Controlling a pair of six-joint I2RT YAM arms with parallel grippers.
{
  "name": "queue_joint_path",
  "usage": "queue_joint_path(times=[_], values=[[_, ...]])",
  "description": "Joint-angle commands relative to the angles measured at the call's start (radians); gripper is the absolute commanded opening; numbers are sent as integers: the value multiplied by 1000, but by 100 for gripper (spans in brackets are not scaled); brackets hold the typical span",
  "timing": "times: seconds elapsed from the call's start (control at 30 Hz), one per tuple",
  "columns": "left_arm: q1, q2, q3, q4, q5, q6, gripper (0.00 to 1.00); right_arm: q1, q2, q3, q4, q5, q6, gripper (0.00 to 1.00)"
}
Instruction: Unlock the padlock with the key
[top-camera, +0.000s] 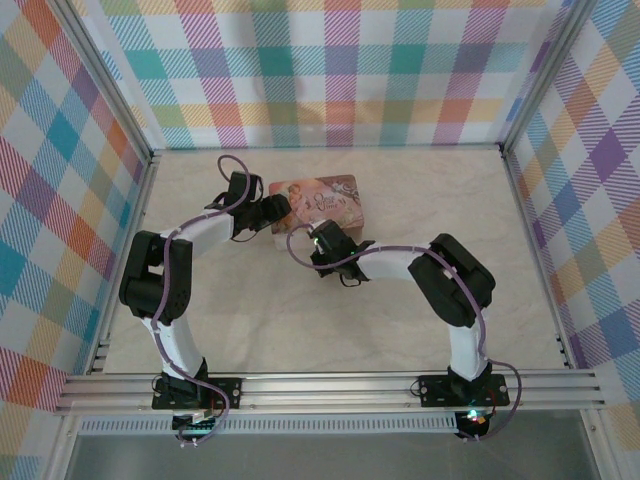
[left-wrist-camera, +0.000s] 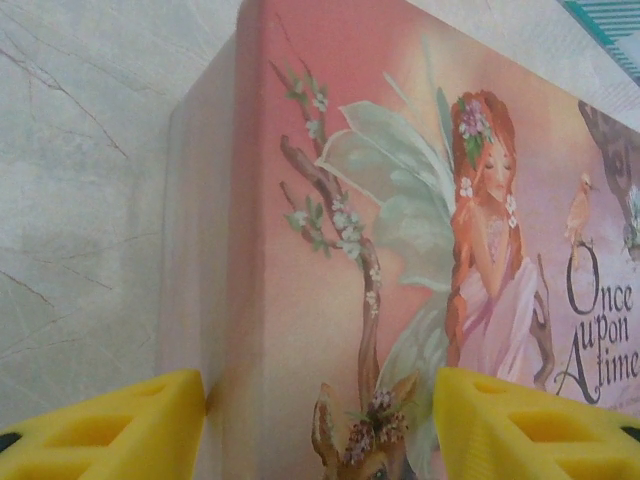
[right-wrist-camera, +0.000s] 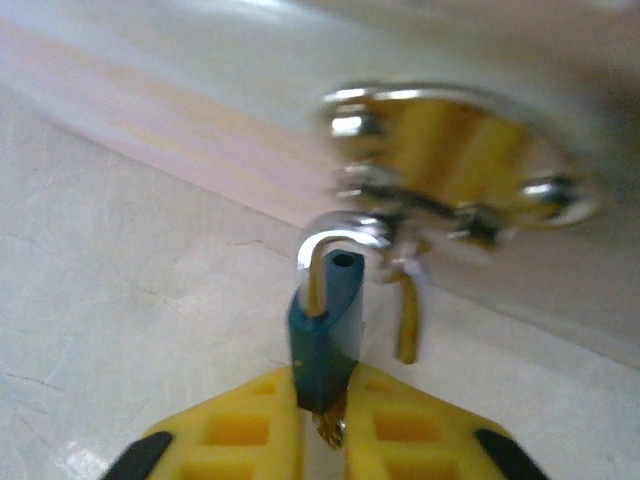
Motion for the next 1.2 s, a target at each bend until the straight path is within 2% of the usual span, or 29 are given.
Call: queue_joint_path(times=[0.0, 0.07, 0.37, 0.63, 0.93, 1.17], values=[[-16, 23, -10, -29, 21, 5, 61, 8, 9, -36, -17, -3, -24, 6], [-16, 21, -14, -29, 18, 4, 61, 8, -1, -44, -15, -3, -42, 0], [-13, 9, -10, -44, 2, 19, 61, 8, -113, -126, 3, -46, -158, 0], [-11, -5, -14, -46, 5, 26, 61, 11, -209, -171, -41, -75, -322, 0], [-11, -5, -23, -36, 27, 18, 61, 27, -202, -151, -96, -25, -520, 0], [-13, -1, -25, -30, 56, 4, 61, 45, -173, -99, -106, 9, -608, 0]])
